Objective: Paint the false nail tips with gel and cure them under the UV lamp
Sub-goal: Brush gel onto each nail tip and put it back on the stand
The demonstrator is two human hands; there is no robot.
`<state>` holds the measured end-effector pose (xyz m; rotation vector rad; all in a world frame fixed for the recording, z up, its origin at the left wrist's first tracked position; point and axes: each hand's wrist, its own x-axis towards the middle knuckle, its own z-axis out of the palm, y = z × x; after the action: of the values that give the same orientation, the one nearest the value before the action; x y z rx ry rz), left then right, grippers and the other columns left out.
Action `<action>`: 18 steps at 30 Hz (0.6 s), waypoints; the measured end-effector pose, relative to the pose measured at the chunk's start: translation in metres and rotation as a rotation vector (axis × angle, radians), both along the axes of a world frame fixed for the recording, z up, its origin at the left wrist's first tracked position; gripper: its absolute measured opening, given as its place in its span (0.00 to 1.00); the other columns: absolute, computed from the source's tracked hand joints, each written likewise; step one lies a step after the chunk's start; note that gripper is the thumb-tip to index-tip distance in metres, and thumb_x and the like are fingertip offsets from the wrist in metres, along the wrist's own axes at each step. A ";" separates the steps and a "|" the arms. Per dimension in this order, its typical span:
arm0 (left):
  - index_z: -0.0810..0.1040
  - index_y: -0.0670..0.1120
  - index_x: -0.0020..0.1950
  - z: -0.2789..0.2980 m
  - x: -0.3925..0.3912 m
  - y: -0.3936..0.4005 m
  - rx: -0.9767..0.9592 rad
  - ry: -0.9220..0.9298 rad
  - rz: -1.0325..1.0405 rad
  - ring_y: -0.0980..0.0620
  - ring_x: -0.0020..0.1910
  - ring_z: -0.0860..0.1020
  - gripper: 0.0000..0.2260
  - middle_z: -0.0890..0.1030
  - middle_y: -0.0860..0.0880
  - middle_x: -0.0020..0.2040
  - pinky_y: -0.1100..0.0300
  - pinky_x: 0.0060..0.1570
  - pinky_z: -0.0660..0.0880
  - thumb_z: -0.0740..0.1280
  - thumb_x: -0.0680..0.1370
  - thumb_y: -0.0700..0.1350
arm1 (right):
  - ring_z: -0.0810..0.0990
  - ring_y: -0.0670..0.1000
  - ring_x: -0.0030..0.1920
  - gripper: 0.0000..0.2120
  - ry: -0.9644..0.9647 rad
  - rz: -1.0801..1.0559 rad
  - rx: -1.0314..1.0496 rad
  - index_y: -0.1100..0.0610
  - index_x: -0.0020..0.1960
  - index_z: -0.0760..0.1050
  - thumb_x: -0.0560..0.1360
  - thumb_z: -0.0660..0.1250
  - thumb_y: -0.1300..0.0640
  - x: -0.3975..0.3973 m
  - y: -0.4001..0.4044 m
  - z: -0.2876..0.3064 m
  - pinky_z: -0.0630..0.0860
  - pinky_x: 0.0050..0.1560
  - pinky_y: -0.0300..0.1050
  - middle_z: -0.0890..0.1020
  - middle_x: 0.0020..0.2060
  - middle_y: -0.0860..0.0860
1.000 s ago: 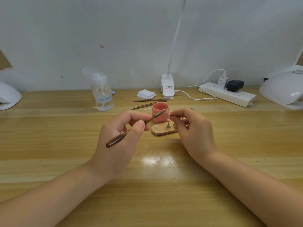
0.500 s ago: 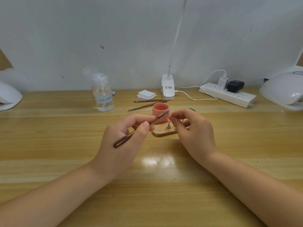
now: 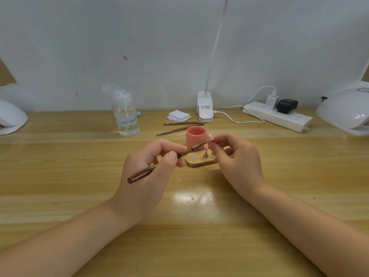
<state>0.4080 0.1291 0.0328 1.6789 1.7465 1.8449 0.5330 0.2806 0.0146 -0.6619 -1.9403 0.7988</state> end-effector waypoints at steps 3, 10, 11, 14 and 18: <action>0.81 0.54 0.51 0.000 0.001 0.003 -0.006 -0.039 0.002 0.54 0.46 0.81 0.08 0.84 0.54 0.43 0.66 0.46 0.75 0.63 0.77 0.49 | 0.81 0.50 0.34 0.02 0.007 0.009 -0.023 0.49 0.46 0.80 0.75 0.70 0.55 -0.001 0.000 0.000 0.78 0.42 0.56 0.83 0.36 0.44; 0.81 0.55 0.49 -0.003 -0.001 0.003 0.023 -0.054 -0.012 0.56 0.42 0.81 0.08 0.84 0.53 0.41 0.66 0.43 0.76 0.62 0.76 0.50 | 0.82 0.52 0.36 0.05 0.029 0.013 -0.069 0.46 0.45 0.78 0.75 0.70 0.56 0.000 0.002 0.000 0.79 0.44 0.58 0.83 0.37 0.44; 0.80 0.56 0.50 -0.003 -0.002 0.006 0.033 -0.103 -0.009 0.56 0.43 0.81 0.07 0.84 0.53 0.43 0.66 0.44 0.77 0.63 0.77 0.50 | 0.82 0.52 0.37 0.05 0.031 0.009 -0.074 0.47 0.45 0.79 0.75 0.70 0.57 -0.001 0.002 0.000 0.79 0.45 0.58 0.84 0.37 0.45; 0.79 0.53 0.51 -0.006 -0.007 0.019 0.007 -0.225 -0.015 0.56 0.46 0.81 0.04 0.84 0.53 0.44 0.62 0.50 0.77 0.65 0.78 0.49 | 0.82 0.49 0.36 0.05 0.049 0.001 -0.082 0.48 0.43 0.79 0.75 0.71 0.58 -0.002 0.001 -0.001 0.79 0.44 0.57 0.84 0.34 0.46; 0.78 0.52 0.49 -0.011 -0.014 0.039 -0.067 -0.477 -0.020 0.58 0.47 0.79 0.05 0.82 0.56 0.43 0.47 0.57 0.77 0.63 0.81 0.45 | 0.81 0.48 0.35 0.04 -0.010 0.031 -0.078 0.50 0.40 0.81 0.73 0.72 0.55 -0.005 0.001 -0.003 0.79 0.42 0.53 0.83 0.33 0.47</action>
<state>0.3937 0.1680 0.0218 1.1026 1.5595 1.9449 0.5278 0.2817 0.0112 -0.6849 -1.9408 0.8964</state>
